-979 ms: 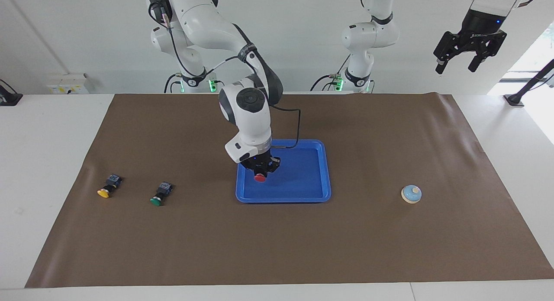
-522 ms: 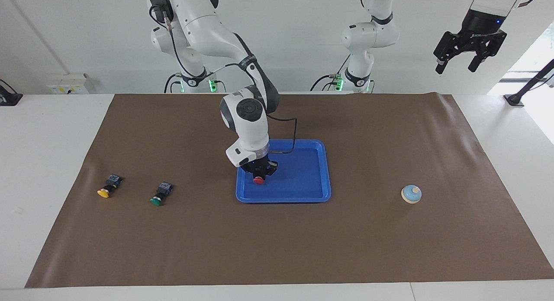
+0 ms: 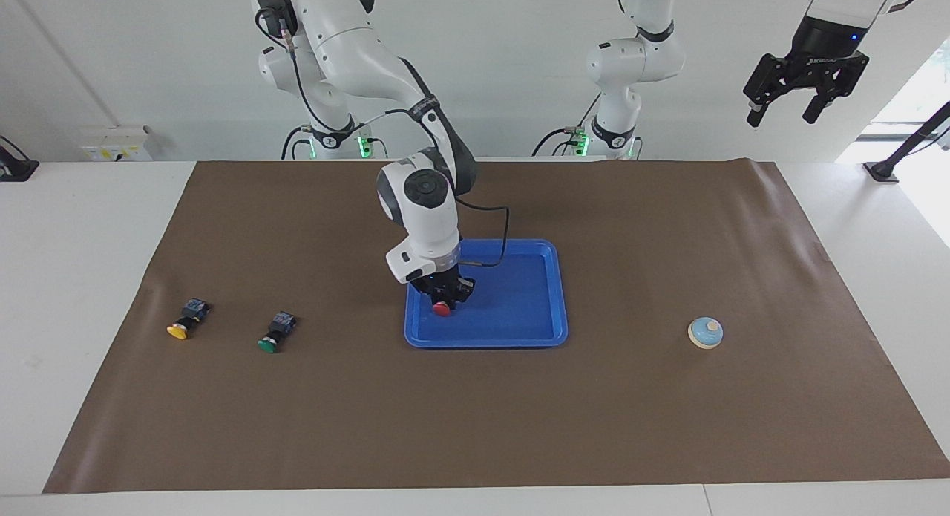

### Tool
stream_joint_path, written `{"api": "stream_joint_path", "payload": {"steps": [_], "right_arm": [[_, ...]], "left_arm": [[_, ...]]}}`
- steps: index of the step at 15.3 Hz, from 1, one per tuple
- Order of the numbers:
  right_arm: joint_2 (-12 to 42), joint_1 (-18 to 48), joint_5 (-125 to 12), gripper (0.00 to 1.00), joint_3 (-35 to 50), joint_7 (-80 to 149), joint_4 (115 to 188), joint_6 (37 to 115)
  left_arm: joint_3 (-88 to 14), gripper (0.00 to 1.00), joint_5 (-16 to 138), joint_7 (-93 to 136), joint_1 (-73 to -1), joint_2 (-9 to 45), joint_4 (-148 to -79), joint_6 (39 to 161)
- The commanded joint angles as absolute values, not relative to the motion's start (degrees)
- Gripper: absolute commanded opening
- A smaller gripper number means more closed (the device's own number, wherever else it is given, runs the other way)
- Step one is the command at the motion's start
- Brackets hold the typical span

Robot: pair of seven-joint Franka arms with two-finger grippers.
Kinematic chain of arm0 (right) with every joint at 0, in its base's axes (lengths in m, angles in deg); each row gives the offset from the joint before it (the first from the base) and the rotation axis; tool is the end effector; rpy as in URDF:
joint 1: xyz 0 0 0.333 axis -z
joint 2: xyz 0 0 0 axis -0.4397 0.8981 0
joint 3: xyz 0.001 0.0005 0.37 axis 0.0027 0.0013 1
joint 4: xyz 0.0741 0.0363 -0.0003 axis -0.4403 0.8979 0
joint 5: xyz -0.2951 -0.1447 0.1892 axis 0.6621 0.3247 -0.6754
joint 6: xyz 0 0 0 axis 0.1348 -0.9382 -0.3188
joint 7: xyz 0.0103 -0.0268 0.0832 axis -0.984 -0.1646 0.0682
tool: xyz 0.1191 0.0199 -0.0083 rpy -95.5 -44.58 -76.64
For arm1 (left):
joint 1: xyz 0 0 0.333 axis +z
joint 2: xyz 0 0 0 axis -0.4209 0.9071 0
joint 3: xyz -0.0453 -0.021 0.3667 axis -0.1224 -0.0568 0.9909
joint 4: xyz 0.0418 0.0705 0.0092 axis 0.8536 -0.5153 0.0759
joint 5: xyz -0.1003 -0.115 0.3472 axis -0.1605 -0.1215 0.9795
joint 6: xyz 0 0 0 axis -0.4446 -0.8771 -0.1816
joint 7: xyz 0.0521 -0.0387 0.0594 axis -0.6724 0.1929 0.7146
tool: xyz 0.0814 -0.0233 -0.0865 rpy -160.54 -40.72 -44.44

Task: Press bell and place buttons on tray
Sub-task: 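Carry the red button over the blue tray and lower it, then release the red button and move the right gripper to the green button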

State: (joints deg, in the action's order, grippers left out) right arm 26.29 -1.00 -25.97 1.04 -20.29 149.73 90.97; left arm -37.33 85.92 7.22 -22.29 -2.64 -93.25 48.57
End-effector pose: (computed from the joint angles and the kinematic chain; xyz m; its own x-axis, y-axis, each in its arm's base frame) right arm 0.5961 0.3177 0.3465 0.9438 -0.3286 0.0354 -0.3263 -0.9435 -0.0572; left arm 0.4654 -0.0093 0.7594 0.9893 0.0098 0.1456 0.0091 -0.9999 0.0053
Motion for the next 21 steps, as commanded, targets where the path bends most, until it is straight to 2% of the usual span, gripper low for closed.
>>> {"api": "stream_joint_path", "payload": {"steps": [1, 3, 6, 11, 14, 16, 21], "right_arm": [[25.0, -0.3, -26.5, 1.00, 1.1, -22.1, 148.4, 89.6], [23.9, 0.6, -26.6, 1.00, 0.3, -22.0, 145.6, 85.8], [22.5, 5.3, -26.2, 1.00, 0.1, -21.3, 140.1, 78.8], [19.5, 14.7, -25.3, 1.00, -0.1, -8.7, 139.6, 75.6], [19.0, 20.2, -25.2, 1.00, -0.1, 0.9, 141.7, 75.8], [17.4, 23.0, -25.2, 1.00, -0.1, 6.4, 146.5, 77.5], [17.6, 25.8, -25.2, 1.00, -0.1, 10.0, 155.3, 88.1]], "left_arm": [[-37.1, 1.00, 86.3, 7.6, -22.5, -3.1, -93.5, 47.7], [-37.1, 1.00, 86.3, 7.6, -22.5, -3.1, -93.4, 47.8], [-37.1, 1.00, 86.3, 7.6, -22.5, -3.1, -93.5, 47.7], [-37.1, 1.00, 86.3, 7.6, -22.5, -3.1, -93.5, 47.8], [-37.1, 1.00, 86.4, 7.6, -22.5, -3.1, -93.4, 47.7], [-37.1, 1.00, 86.3, 7.6, -22.5, -3.1, -93.5, 47.7], [-37.1, 1.00, 86.3, 7.6, -22.5, -3.1, -93.5, 47.7]]}}
